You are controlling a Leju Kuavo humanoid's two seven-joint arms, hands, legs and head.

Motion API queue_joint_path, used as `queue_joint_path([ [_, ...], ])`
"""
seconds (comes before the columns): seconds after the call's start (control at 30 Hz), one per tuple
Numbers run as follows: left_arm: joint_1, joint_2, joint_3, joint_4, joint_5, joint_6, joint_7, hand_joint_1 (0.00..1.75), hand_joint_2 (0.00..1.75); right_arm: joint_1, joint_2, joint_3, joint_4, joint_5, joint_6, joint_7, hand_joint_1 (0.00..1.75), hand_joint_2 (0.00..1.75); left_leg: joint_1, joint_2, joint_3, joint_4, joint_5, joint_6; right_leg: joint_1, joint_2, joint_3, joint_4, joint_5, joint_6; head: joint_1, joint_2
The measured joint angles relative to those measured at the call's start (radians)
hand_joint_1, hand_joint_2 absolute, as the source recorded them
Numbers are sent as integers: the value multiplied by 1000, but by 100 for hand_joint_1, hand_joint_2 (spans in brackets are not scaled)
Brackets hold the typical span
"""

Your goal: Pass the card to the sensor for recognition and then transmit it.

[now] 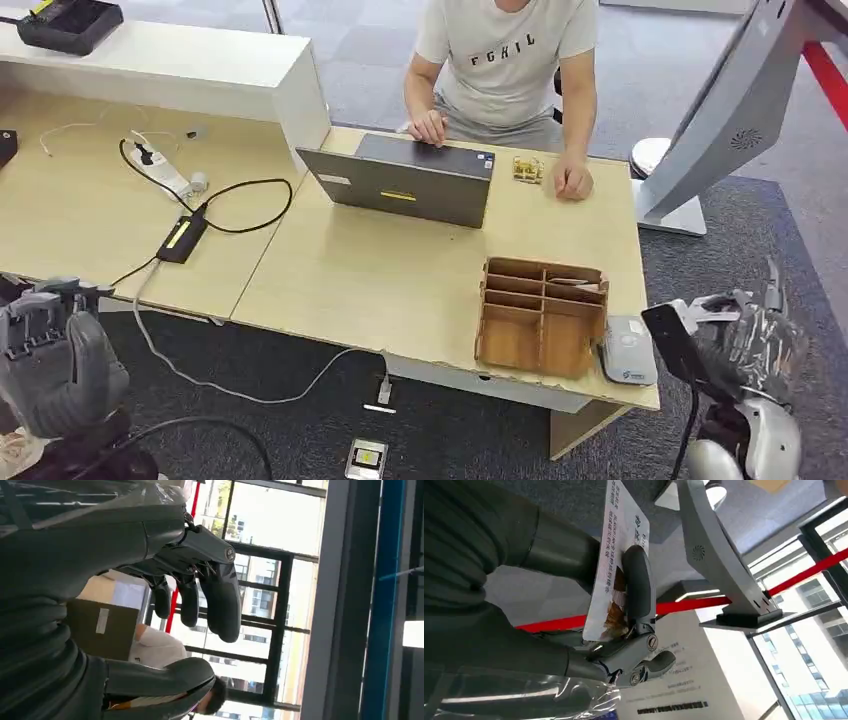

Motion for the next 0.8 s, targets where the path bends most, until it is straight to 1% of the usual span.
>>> queue_joint_path([
  [0.07, 3, 0, 0, 0, 1, 7, 0, 99, 175, 9, 2, 1, 1, -20, -9, -10, 175, 175, 0, 0, 0, 0, 0, 0, 0, 0, 0, 0, 0, 0, 0, 0],
  [0.13, 3, 0, 0, 0, 3, 23, 0, 98, 175, 11, 5, 5, 14, -47, -22, -28, 175, 175, 0, 0, 0, 0, 0, 0, 0, 0, 0, 0, 0, 0, 0, 0],
  [0.3, 4, 0, -1, -2, -2, 39, 0, 91, 175, 13, 22, 21, 60, -103, -38, -66, 175, 175, 0, 0, 0, 0, 0, 0, 0, 0, 0, 0, 0, 0, 0, 0],
  [0.33, 4, 1, -1, -2, -5, 40, 0, 79, 175, 13, 26, 25, 69, -112, -39, -73, 175, 175, 0, 0, 0, 0, 0, 0, 0, 0, 0, 0, 0, 0, 0, 0],
  [0.37, 3, 1, -2, -3, -17, 45, 0, 77, 175, 13, 32, 29, 80, -122, -43, -82, 175, 175, 0, 0, -1, 0, 0, 0, 0, 0, 0, 0, 0, 0, 0, 0],
  [0.4, 2, 2, -2, -3, -26, 48, 0, 58, 175, 13, 34, 32, 86, -127, -45, -86, 175, 175, 0, 0, 0, 0, 0, 0, 0, 0, 0, 0, 0, 0, 0, 0],
  [0.43, -3, 4, -6, -3, -51, 56, 0, 49, 175, 11, 41, 38, 100, -138, -50, -94, 175, 175, 0, 0, -1, 0, 0, 0, 0, 0, 0, 0, 0, 0, 0, 0],
  [0.47, -10, 8, -11, -3, -69, 62, 0, 49, 175, 9, 46, 43, 112, -145, -55, -103, 175, 175, 0, 0, -1, 0, 0, 0, 0, 0, 0, 0, 0, 0, 0, 0],
  [0.5, -16, 13, -18, -4, -90, 72, 0, 45, 175, 6, 52, 48, 124, -151, -56, -108, 175, 175, 0, -1, -1, 0, 0, 0, 0, 0, 0, 0, 0, 0, 1, 0],
  [0.6, -37, 36, -53, -12, -152, 110, 0, 47, 175, -7, 68, 66, 165, -170, -62, -127, 175, 175, 0, 0, 0, 0, 0, 0, 0, 0, 0, 0, 0, 0, 0, 0],
  [0.7, -57, 56, -85, -19, -176, 139, 0, 49, 175, -23, 83, 80, 201, -185, -68, -140, 175, 175, 0, 0, 0, 0, 0, 0, 0, 0, 0, 0, 0, 0, 0, 0],
  [0.8, -78, 82, -124, -29, -190, 164, 0, 45, 175, -41, 95, 93, 249, -207, -78, -154, 175, 175, 0, 0, 0, 0, 1, 0, 0, 0, 0, 0, 0, 0, 0, 0],
])
